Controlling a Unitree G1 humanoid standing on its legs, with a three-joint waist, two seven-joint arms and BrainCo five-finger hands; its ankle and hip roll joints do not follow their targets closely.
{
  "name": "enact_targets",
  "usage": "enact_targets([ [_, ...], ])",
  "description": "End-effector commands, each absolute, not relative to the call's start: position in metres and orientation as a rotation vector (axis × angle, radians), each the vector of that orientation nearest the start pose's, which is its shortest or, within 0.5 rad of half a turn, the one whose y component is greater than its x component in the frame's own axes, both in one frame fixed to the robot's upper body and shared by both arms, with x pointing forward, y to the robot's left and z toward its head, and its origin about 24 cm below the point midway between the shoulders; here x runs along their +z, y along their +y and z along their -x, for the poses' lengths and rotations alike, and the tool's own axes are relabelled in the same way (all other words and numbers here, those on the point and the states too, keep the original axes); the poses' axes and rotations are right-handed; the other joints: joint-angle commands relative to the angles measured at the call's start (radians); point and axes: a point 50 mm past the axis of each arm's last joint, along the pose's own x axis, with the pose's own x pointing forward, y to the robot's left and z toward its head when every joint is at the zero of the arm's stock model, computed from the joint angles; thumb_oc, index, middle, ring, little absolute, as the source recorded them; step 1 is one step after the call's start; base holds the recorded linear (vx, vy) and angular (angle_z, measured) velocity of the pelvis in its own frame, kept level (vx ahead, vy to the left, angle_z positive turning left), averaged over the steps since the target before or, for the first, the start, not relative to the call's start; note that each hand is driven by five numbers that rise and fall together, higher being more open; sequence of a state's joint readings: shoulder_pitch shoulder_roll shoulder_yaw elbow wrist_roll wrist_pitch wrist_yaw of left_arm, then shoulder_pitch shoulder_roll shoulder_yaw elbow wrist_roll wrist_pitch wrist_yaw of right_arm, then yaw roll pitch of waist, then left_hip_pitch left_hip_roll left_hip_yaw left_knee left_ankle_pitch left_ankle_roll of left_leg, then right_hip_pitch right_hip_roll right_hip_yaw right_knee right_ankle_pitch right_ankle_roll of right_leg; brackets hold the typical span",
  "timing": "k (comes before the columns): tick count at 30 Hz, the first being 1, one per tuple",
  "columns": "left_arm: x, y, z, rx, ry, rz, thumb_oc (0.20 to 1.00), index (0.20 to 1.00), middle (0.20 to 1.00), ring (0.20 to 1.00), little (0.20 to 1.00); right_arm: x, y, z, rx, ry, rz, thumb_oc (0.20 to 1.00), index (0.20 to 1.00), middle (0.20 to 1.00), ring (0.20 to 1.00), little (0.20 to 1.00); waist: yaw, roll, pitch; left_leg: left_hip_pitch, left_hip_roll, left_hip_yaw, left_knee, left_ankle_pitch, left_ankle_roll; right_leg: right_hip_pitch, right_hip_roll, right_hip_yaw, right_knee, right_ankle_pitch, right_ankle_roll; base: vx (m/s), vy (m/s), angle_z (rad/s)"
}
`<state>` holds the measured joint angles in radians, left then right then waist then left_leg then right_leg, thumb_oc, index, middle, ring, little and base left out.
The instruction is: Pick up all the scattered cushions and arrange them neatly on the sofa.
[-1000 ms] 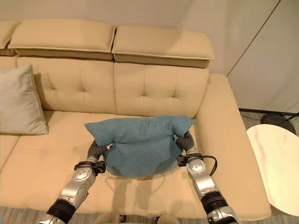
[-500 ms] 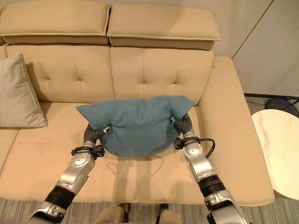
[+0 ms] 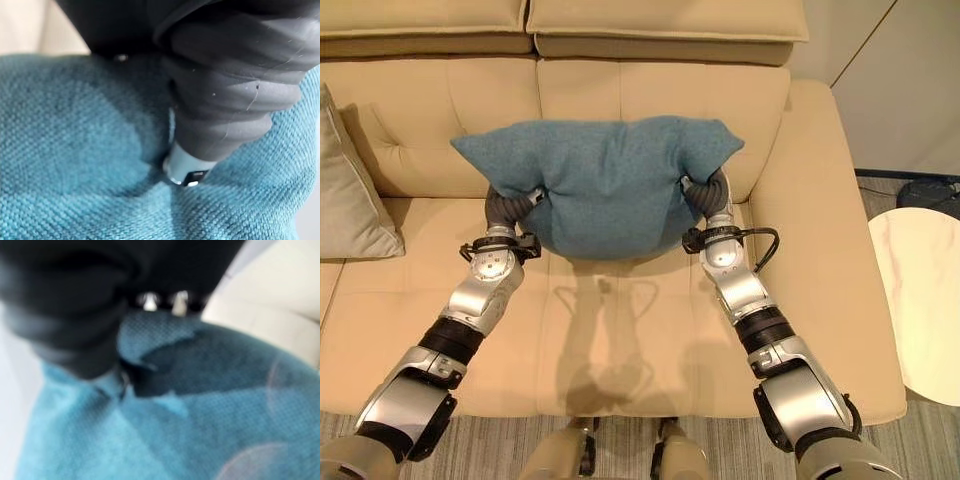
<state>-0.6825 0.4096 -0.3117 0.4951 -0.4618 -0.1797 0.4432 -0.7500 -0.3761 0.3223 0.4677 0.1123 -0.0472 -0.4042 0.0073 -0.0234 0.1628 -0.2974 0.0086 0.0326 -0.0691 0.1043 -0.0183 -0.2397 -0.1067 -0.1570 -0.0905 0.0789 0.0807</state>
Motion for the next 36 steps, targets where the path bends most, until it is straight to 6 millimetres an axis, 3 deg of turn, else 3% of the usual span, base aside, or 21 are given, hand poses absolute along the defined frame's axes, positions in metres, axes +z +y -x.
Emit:
enact_targets([
  [1,0.21,0.134,-0.367,0.048,-0.564,0.064,0.2,0.2,0.2,0.2,0.2,0.215,-0.102,-0.365,0.011,-0.583,0.284,0.2,0.2,0.2,0.2,0.2,-0.001,-0.015,-0.039,-0.042,0.007,0.012,0.036,-0.044,-0.07,-0.045,-0.023,0.01,0.05,-0.005,0.091,0.0,0.0,0.0],
  [10,0.192,0.128,-0.365,0.033,-0.505,0.074,0.2,0.2,0.2,0.2,0.2,0.198,-0.095,-0.365,0.046,-0.531,0.275,0.2,0.2,0.2,0.2,0.2,-0.005,-0.011,-0.027,-0.054,0.006,0.02,0.041,-0.044,-0.069,-0.066,-0.032,0.015,0.057,0.001,0.091,-0.01,0.002,0.0],
  [16,0.196,0.134,-0.372,0.045,-0.501,0.022,0.2,0.2,0.2,0.2,0.2,0.205,-0.095,-0.369,0.039,-0.539,0.279,0.2,0.2,0.2,0.2,0.2,-0.006,-0.011,-0.013,-0.117,0.008,0.022,0.057,-0.033,-0.076,-0.129,-0.033,0.021,0.057,0.025,0.092,-0.05,0.002,-0.01],
  [19,0.197,0.145,-0.376,0.073,-0.491,-0.026,0.2,0.2,0.2,0.2,0.2,0.207,-0.098,-0.372,0.029,-0.539,0.297,0.2,0.2,0.2,0.2,0.2,-0.006,-0.013,-0.015,-0.147,0.014,0.024,0.042,-0.014,-0.085,-0.16,-0.028,0.025,0.041,0.04,0.096,-0.01,-0.006,-0.04],
  [22,0.203,0.16,-0.384,0.119,-0.486,-0.07,0.2,0.2,0.2,0.2,0.2,0.216,-0.109,-0.381,-0.01,-0.537,0.357,0.2,0.2,0.2,0.2,0.2,-0.006,-0.014,-0.031,-0.191,0.023,0.022,-0.002,0.024,-0.1,-0.213,-0.023,0.021,0.009,0.062,0.105,0.0,0.0,0.0],
  [27,0.213,0.17,-0.389,0.155,-0.49,-0.08,0.2,0.2,0.2,0.2,0.2,0.234,-0.12,-0.39,-0.068,-0.549,0.419,0.2,0.2,0.2,0.2,0.2,-0.001,-0.017,-0.041,-0.232,0.022,0.015,-0.01,0.039,-0.109,-0.259,-0.022,0.021,0.003,0.07,0.111,0.0,0.0,0.0],
  [33,0.237,0.192,-0.397,0.245,-0.509,-0.099,0.2,0.2,0.2,0.2,0.2,0.271,-0.147,-0.4,-0.213,-0.594,0.529,0.2,0.2,0.2,0.2,0.2,0.007,-0.028,-0.047,-0.278,0.021,0.001,-0.018,0.055,-0.124,-0.306,-0.022,0.011,0.003,0.075,0.119,0.0,-0.006,0.05],
  [34,0.237,0.192,-0.397,0.245,-0.51,-0.098,0.216,0.216,0.216,0.216,0.216,0.272,-0.147,-0.4,-0.213,-0.595,0.529,0.2,0.2,0.2,0.2,0.2,0.007,-0.028,-0.047,-0.278,0.021,0.001,-0.018,0.055,-0.124,-0.306,-0.022,0.011,0.003,0.075,0.119,0.0,-0.008,0.04],
  [35,0.241,0.194,-0.398,0.257,-0.516,-0.101,0.366,0.366,0.366,0.366,0.366,0.276,-0.153,-0.4,-0.239,-0.596,0.545,0.2,0.2,0.2,0.2,0.2,0.01,-0.03,-0.048,-0.284,0.021,-0.001,-0.018,0.057,-0.125,-0.31,-0.021,0.008,0.003,0.075,0.12,0.0,0.0,0.0],
  [36,0.244,0.198,-0.399,0.274,-0.514,-0.103,0.693,0.693,0.693,0.693,0.693,0.281,-0.158,-0.401,-0.267,-0.598,0.552,0.2,0.2,0.2,0.2,0.2,0.012,-0.033,-0.046,-0.288,0.021,-0.003,-0.018,0.059,-0.127,-0.314,-0.021,0.007,0.003,0.075,0.122,0.0,0.0,0.0],
])
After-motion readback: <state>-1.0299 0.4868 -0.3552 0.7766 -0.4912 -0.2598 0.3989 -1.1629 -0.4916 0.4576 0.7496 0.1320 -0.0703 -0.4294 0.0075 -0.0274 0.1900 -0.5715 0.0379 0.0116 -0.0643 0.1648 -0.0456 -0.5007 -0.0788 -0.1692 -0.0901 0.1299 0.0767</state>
